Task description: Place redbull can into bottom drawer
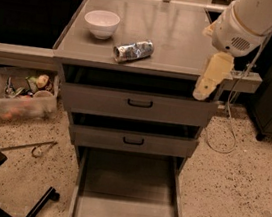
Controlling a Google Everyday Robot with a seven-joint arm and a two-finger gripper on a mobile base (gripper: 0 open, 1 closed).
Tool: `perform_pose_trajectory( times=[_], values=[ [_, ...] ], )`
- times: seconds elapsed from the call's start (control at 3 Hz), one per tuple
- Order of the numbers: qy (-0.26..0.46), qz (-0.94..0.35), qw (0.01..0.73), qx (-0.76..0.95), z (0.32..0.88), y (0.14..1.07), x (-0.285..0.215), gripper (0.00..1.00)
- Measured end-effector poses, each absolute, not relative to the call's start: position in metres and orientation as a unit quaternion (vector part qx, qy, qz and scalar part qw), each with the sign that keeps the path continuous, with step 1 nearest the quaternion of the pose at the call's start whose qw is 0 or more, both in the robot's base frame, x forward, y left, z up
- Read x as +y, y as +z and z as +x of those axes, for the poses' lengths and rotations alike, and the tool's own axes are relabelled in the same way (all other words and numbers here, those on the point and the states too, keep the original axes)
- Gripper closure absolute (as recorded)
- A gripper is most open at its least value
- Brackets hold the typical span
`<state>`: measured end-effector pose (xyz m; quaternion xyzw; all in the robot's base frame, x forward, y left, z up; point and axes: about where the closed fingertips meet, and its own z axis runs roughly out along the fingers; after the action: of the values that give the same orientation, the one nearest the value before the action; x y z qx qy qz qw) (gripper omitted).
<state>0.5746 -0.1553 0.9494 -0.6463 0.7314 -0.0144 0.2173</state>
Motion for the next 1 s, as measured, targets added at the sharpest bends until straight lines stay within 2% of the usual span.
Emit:
perform_pose_trajectory(
  times=[1.0],
  values=[
    [0.063, -0.704, 0.258, 0.658, 0.653, 0.906, -0.049, 0.0]
  ],
)
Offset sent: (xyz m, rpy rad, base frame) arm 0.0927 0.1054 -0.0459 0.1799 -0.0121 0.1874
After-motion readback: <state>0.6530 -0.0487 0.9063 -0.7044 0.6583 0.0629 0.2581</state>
